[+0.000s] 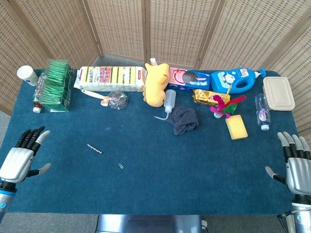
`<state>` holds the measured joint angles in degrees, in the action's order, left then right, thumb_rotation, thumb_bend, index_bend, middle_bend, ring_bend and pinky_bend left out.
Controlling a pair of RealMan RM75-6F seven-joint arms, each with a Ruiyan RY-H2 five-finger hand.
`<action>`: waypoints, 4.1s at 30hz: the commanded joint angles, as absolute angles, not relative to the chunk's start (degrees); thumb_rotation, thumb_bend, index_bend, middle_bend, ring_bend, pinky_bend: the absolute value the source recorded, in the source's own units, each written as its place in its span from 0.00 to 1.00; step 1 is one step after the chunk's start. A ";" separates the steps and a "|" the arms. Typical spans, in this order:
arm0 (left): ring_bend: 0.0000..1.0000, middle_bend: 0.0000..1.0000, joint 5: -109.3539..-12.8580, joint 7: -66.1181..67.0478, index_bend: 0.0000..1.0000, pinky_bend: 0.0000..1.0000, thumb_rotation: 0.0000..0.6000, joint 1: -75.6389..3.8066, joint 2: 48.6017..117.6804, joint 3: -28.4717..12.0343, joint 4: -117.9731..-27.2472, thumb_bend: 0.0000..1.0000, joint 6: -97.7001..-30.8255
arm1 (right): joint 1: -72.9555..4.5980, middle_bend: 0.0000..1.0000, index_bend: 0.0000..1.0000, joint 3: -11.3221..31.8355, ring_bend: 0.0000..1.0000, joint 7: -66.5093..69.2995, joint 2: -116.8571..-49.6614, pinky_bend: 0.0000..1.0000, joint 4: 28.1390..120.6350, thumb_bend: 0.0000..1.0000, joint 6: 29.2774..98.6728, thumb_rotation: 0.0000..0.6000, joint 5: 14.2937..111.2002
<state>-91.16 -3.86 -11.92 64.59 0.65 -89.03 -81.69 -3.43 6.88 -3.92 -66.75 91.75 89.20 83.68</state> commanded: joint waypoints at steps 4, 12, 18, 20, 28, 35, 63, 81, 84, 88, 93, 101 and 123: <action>0.00 0.00 -91.11 -3.55 0.02 0.00 1.00 -11.96 64.82 0.72 -88.85 0.34 -81.28 | -3.35 0.00 0.00 6.84 0.00 -3.86 -66.65 0.00 92.02 0.01 89.31 1.00 83.82; 0.00 0.00 -90.45 -3.15 0.05 0.00 1.00 -13.14 66.90 0.55 -86.47 0.34 -78.61 | -3.26 0.00 0.00 6.58 0.00 -3.79 -66.30 0.00 92.73 0.01 89.32 1.00 84.32; 0.00 0.00 -88.39 -3.12 0.12 0.00 1.00 -15.78 70.03 -0.37 -83.08 0.34 -73.47 | -3.11 0.00 0.00 6.58 0.00 -3.21 -65.91 0.00 93.10 0.02 89.35 1.00 84.31; 0.00 0.00 -87.39 -2.59 0.21 0.00 1.00 -17.03 70.79 -0.92 -82.61 0.34 -71.26 | -3.16 0.00 0.00 6.50 0.00 -3.12 -65.82 0.00 93.18 0.03 89.01 1.00 84.21; 0.00 0.00 -84.25 3.39 0.35 0.00 1.00 -21.94 72.59 -3.12 -82.76 0.35 -64.24 | -3.35 0.00 0.00 6.37 0.00 -3.23 -65.71 0.00 93.36 0.04 88.19 1.00 83.90; 0.00 0.00 -81.87 8.85 0.38 0.00 1.00 -24.86 75.50 -4.39 -81.33 0.55 -60.99 | -3.38 0.00 0.00 6.34 0.00 -3.15 -65.61 0.00 93.42 0.05 87.93 1.00 83.78; 0.00 0.00 -79.24 18.53 0.43 0.00 1.00 -31.08 82.45 -3.91 -74.44 0.55 -54.75 | -3.59 0.00 0.00 6.53 0.00 -2.67 -65.31 0.00 93.76 0.09 86.77 1.00 82.67; 0.00 0.00 -76.64 23.38 0.44 0.00 1.00 -32.34 85.83 -3.54 -73.03 0.55 -54.24 | -3.52 0.00 0.00 6.84 0.00 -0.93 -64.43 0.00 94.05 0.09 86.76 1.00 82.44; 0.00 0.00 -75.98 23.69 0.45 0.00 1.00 -32.56 85.95 -3.76 -72.92 0.55 -54.05 | -3.52 0.00 0.00 6.88 0.00 -0.72 -64.32 0.00 94.06 0.09 86.73 1.00 82.38; 0.00 0.00 -75.44 24.78 0.45 0.00 1.00 -33.03 85.89 -3.85 -73.10 0.55 -53.72 | -3.52 0.00 0.00 6.88 0.00 -0.69 -64.27 0.00 94.09 0.09 86.71 1.00 82.38; 0.00 0.00 -74.72 26.32 0.45 0.00 1.00 -33.50 86.15 -3.82 -73.54 0.55 -53.50 | -3.57 0.00 0.00 6.84 0.00 -0.75 -64.27 0.00 94.12 0.09 86.59 1.00 82.37; 0.00 0.00 -73.78 28.30 0.45 0.00 1.00 -33.84 86.53 -3.68 -74.02 0.56 -53.77 | -3.53 0.00 0.00 7.02 0.00 -0.26 -64.07 0.00 94.10 0.09 86.64 1.00 82.16; 0.00 0.00 -72.20 29.29 0.45 0.00 1.00 -34.39 87.04 -3.13 -73.10 0.59 -53.69 | -3.60 0.00 0.00 6.92 0.00 -0.02 -63.90 0.00 94.22 0.09 86.32 1.00 82.09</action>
